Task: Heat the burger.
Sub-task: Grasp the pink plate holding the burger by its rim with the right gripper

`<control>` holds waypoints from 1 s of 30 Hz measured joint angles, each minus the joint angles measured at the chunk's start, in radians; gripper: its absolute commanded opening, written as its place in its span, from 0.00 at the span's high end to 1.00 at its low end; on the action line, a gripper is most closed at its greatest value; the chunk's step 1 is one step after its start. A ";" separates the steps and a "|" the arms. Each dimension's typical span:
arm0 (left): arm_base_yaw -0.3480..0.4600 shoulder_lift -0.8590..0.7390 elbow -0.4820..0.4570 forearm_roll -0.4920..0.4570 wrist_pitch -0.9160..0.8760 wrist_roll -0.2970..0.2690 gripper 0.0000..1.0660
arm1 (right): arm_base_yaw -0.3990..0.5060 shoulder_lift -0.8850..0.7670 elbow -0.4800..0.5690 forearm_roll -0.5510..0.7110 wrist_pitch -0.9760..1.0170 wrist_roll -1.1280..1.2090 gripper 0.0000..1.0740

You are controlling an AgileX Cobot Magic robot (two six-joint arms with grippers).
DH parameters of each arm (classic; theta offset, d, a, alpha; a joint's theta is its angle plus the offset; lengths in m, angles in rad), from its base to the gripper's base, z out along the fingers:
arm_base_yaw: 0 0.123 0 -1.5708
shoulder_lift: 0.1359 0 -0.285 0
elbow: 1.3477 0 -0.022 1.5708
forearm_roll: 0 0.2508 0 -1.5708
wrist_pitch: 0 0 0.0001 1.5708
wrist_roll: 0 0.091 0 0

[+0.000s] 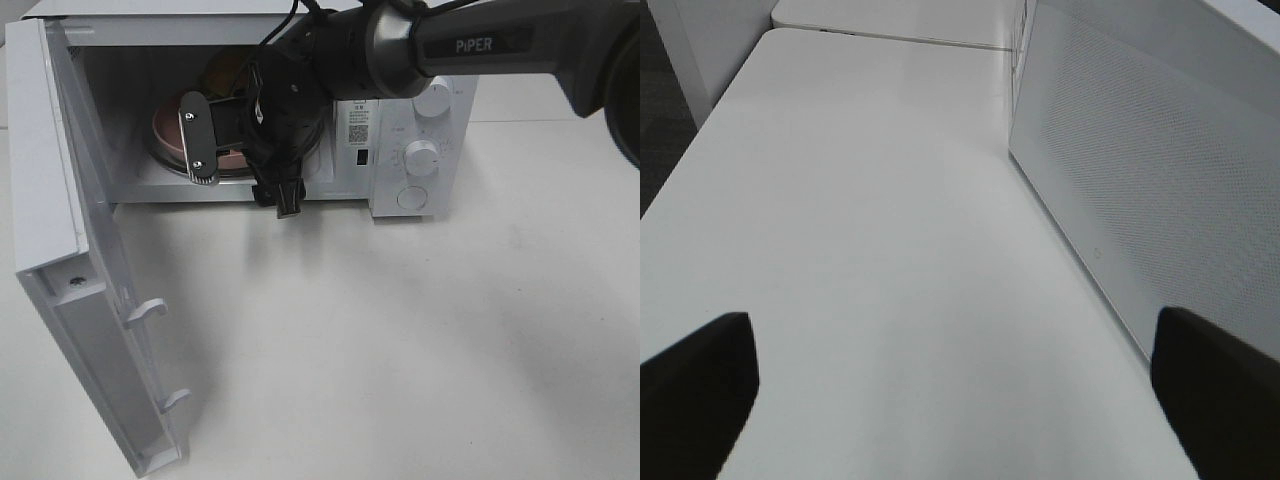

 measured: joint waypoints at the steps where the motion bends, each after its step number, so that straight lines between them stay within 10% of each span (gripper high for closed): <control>1: 0.000 0.000 0.000 0.000 0.000 0.000 0.06 | 0.000 0.020 -0.027 0.000 0.004 0.000 0.21; 24: 0.000 0.000 0.000 0.002 0.000 0.000 0.06 | -0.036 0.146 -0.176 0.003 0.030 0.017 0.25; 30: 0.000 0.000 0.000 0.002 0.000 0.000 0.06 | -0.040 0.149 -0.178 0.019 0.013 0.017 0.42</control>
